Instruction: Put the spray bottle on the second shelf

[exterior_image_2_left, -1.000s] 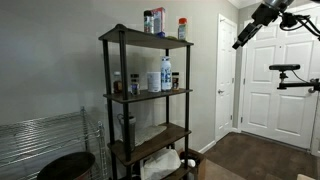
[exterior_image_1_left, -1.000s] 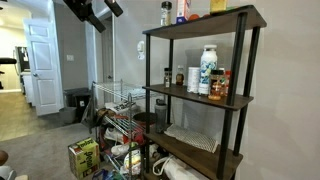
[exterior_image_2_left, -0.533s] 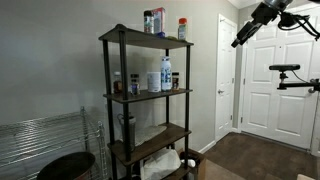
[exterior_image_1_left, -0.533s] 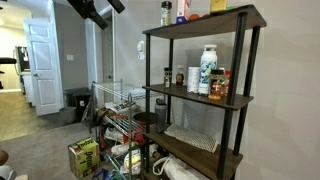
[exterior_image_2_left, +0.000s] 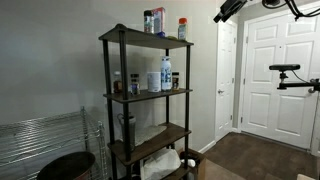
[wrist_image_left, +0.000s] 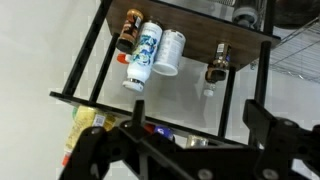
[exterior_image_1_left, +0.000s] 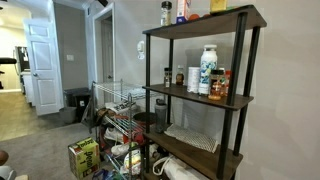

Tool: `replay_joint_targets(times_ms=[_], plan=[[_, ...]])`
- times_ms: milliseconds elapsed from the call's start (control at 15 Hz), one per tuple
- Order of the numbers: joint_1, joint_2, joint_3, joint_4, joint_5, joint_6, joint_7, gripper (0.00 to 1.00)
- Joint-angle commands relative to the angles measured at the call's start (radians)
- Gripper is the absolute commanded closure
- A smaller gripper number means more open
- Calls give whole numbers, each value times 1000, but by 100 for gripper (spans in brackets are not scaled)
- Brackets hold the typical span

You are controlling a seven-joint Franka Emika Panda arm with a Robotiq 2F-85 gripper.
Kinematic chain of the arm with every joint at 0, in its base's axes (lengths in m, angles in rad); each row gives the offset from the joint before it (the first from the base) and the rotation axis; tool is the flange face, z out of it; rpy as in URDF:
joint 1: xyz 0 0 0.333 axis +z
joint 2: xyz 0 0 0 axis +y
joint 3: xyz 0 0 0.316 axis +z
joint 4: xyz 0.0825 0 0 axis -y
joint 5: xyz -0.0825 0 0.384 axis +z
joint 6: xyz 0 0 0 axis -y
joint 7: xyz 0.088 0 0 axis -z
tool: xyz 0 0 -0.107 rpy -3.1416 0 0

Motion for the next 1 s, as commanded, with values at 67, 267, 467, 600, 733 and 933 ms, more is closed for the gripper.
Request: replay_joint_targets(times_ms=[67, 267, 467, 600, 733, 933], plan=[[55, 171, 34, 175, 58, 18, 11, 0], [65, 286, 62, 275, 79, 54, 34, 0], [49, 402, 87, 365, 83, 91, 80, 0], [30, 474, 106, 422, 67, 104, 118, 0], [24, 532, 116, 477, 65, 100, 145, 0], [4, 607, 142, 566, 48, 86, 202, 0]])
